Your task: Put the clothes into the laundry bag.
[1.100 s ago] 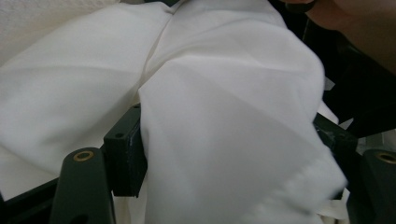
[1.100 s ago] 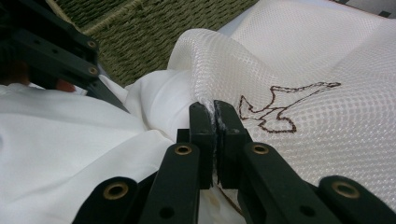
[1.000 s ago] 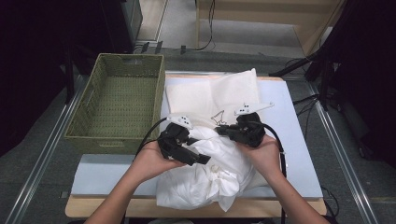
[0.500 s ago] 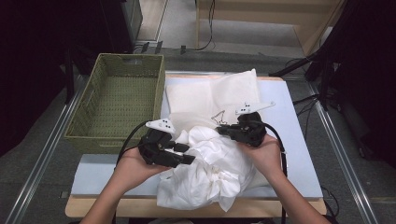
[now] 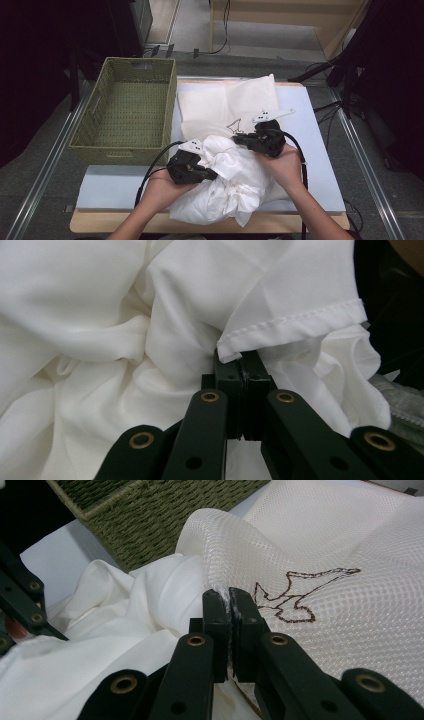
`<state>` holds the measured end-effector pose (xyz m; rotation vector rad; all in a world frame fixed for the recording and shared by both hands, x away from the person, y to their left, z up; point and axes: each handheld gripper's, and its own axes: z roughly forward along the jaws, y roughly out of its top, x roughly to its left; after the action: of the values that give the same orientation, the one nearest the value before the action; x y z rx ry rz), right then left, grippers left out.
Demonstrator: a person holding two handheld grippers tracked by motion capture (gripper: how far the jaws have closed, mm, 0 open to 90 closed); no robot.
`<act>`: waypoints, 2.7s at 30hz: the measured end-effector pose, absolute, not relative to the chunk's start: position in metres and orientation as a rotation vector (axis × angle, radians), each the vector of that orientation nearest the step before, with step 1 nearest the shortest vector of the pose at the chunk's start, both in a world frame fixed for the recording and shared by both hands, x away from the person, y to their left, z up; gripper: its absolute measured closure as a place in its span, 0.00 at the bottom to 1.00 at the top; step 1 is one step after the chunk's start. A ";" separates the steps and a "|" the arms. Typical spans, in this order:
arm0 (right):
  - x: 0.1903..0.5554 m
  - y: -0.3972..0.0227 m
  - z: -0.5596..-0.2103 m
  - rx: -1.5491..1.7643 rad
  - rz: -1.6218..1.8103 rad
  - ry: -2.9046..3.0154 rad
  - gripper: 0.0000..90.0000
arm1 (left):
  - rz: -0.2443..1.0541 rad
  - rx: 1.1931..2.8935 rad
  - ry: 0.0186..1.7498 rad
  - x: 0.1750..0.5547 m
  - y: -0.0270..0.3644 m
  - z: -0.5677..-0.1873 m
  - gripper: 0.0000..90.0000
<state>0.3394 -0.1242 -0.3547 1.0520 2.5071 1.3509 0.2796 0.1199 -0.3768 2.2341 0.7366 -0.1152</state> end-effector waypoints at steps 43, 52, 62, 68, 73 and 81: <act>0.335 -0.133 -0.365 1.079 1.338 2.533 0.98 | -0.119 2.162 0.745 0.326 0.097 -0.357 0.90; 0.335 -0.133 -0.365 1.084 1.334 2.534 0.98 | -0.080 2.161 0.741 0.314 0.121 -0.337 0.79; 0.336 -0.133 -0.365 1.084 1.336 2.535 0.98 | -0.054 2.177 0.747 0.296 0.147 -0.341 0.95; 0.335 -0.133 -0.364 1.089 1.334 2.535 0.98 | -0.046 2.157 0.787 0.280 0.166 -0.352 1.00; 0.336 -0.133 -0.364 1.087 1.337 2.535 0.98 | -0.063 2.187 0.806 0.263 0.176 -0.362 1.00; 0.336 -0.133 -0.364 1.081 1.337 2.532 0.98 | -0.057 2.168 0.860 0.244 0.204 -0.384 1.00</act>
<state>0.3356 -0.1328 -0.3639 1.0808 2.5318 1.3370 0.2440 0.2044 -0.3836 2.1684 0.8598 -0.0567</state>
